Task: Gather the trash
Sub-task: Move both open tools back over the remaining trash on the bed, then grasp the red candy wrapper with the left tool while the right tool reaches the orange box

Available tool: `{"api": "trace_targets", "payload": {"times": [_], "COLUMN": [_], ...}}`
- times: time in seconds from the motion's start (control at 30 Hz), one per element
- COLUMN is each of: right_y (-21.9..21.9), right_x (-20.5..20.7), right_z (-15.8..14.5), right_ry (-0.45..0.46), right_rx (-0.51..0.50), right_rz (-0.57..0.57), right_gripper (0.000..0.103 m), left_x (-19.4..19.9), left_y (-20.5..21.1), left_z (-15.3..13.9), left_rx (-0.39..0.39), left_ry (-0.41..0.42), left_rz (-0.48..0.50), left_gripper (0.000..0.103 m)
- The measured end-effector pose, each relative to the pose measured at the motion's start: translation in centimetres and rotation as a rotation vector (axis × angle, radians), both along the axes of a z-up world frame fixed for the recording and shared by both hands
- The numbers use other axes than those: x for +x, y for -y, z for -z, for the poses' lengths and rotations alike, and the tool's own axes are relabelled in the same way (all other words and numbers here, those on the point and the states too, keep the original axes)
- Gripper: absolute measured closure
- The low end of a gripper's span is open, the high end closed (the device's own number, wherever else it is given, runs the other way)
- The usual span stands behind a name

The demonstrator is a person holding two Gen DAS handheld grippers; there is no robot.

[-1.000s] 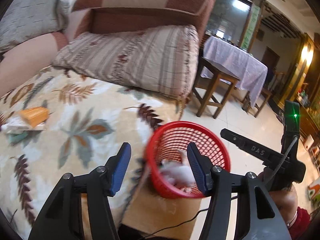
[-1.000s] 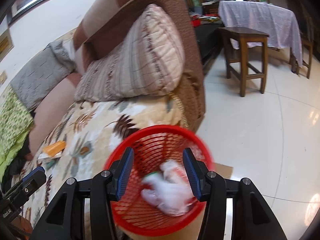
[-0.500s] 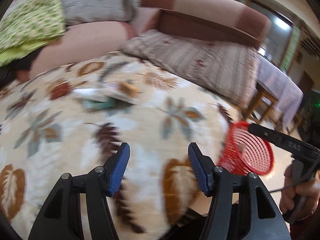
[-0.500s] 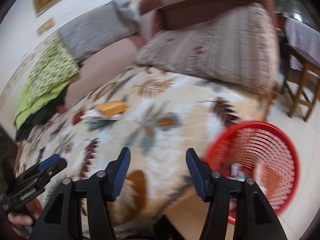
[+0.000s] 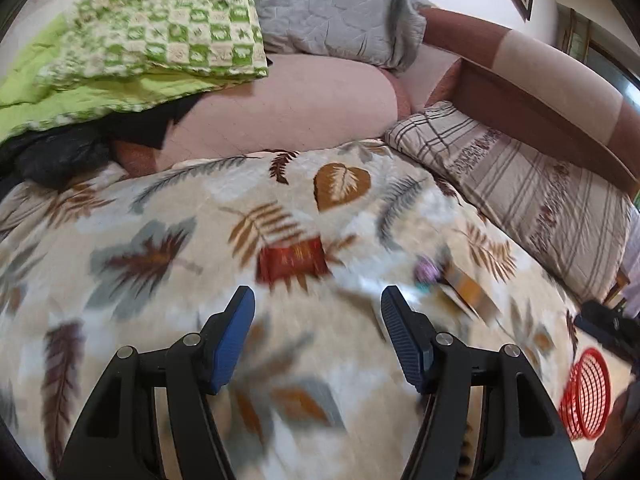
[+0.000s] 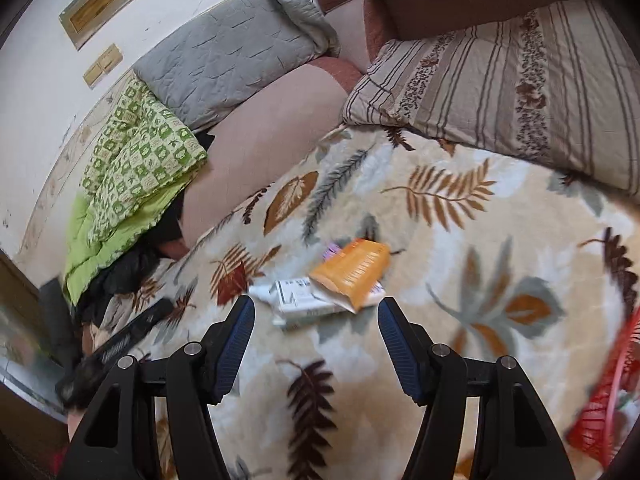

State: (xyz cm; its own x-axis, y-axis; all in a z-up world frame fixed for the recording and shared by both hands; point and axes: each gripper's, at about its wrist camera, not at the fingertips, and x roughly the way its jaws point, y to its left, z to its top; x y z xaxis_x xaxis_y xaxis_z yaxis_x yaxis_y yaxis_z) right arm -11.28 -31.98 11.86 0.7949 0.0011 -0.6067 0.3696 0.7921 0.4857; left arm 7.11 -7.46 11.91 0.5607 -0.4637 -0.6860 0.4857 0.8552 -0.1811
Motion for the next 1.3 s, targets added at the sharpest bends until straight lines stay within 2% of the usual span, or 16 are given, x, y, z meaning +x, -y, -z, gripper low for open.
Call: {"api": "trace_targets", "payload": {"times": [0.1, 0.23, 0.37, 0.43, 0.53, 0.6, 0.67, 0.7, 0.8, 0.9, 0.97, 1.0, 1.07, 1.17, 1.3], "right_y": [0.0, 1.5, 2.2, 2.6, 3.0, 3.1, 2.9, 2.8, 2.6, 3.0, 3.7, 4.0, 4.7, 5.3, 5.3], "right_x": [0.7, 1.1, 0.9, 0.9, 0.8, 0.6, 0.7, 0.7, 0.9, 0.9, 1.0, 1.1, 2.0, 4.2, 8.2], "right_z": [1.8, 3.5, 4.0, 4.4, 4.6, 4.4, 4.2, 4.0, 3.9, 3.9, 3.9, 3.9, 3.8, 3.9, 5.2], "right_ry": [-0.019, -0.047, -0.055, -0.062, -0.06, -0.049, -0.041, -0.037, -0.033, -0.027, -0.019, -0.017, -0.024, -0.038, -0.123], "right_rx": [-0.017, 0.033, 0.011, 0.022, 0.05, 0.053, 0.046, 0.042, 0.038, 0.04, 0.044, 0.045, 0.058, 0.127, 0.166], "right_rz": [0.0, 0.008, 0.03, 0.03, 0.028, 0.027, 0.023, 0.02, 0.014, 0.03, 0.055, 0.064, 0.082, 0.063, 0.06], "right_gripper": [0.034, 0.034, 0.034, 0.034, 0.034, 0.034, 0.034, 0.034, 0.034, 0.034, 0.034, 0.034, 0.03, 0.024, 0.022], "left_x": [4.1, 8.9, 12.3, 12.5, 10.3, 8.2, 6.6, 5.6, 4.7, 5.5, 5.7, 5.6, 4.9, 2.9, -0.4], "left_y": [1.7, 4.2, 5.8, 6.2, 6.3, 5.9, 5.5, 5.7, 6.1, 6.0, 6.2, 6.2, 5.8, 4.2, 2.1], "left_z": [1.3, 3.8, 6.8, 8.1, 8.2, 8.2, 8.4, 8.7, 9.6, 10.1, 10.1, 10.1, 9.9, 9.1, 6.9], "left_rx": [0.016, -0.043, -0.053, -0.039, 0.025, 0.041, 0.072, 0.111, 0.19, 0.153, 0.163, 0.178, 0.152, 0.129, 0.093], "left_ry": [-0.018, -0.107, -0.202, -0.242, -0.196, -0.202, -0.194, -0.17, -0.096, -0.115, -0.104, -0.094, -0.093, -0.073, -0.015], "left_rz": [0.023, 0.071, 0.087, 0.111, 0.22, 0.311, 0.36, 0.377, 0.331, 0.207, 0.124, 0.091, 0.047, 0.002, -0.042], "left_gripper": [0.038, 0.038, 0.038, 0.038, 0.038, 0.038, 0.038, 0.038, 0.038, 0.041, 0.069, 0.07, 0.072, 0.072, 0.072]}}
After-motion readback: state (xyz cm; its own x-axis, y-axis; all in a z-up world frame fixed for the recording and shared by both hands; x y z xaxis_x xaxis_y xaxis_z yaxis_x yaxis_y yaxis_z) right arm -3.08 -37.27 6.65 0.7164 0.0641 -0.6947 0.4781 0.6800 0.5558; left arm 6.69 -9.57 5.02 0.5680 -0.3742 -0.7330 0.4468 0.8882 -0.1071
